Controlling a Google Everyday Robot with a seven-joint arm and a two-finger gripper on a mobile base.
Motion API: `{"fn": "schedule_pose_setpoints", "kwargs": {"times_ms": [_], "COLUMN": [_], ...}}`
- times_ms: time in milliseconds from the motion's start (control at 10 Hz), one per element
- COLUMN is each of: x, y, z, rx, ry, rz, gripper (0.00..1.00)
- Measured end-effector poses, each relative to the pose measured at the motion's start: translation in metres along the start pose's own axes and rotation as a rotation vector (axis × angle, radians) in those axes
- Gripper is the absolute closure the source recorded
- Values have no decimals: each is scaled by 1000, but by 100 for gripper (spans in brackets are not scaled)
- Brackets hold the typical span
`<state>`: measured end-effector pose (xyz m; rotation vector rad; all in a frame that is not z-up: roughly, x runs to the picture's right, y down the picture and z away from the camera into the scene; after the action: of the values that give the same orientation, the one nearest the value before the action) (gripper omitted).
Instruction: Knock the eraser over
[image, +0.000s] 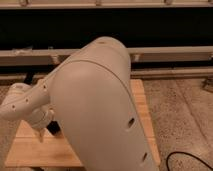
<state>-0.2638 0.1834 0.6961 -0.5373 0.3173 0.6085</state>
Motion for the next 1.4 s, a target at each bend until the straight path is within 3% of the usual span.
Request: {"fn": "schedule_pose_setpoints", "kwargs": {"times_ms": [400,900,1400], "x": [-5,-12,-36], "y": [9,30,37], "z": [11,23,23], "rx": [-104,-177,-224], "ry": [23,80,24], "rz": [-5,-58,-91], "gripper": [20,20,20]}}
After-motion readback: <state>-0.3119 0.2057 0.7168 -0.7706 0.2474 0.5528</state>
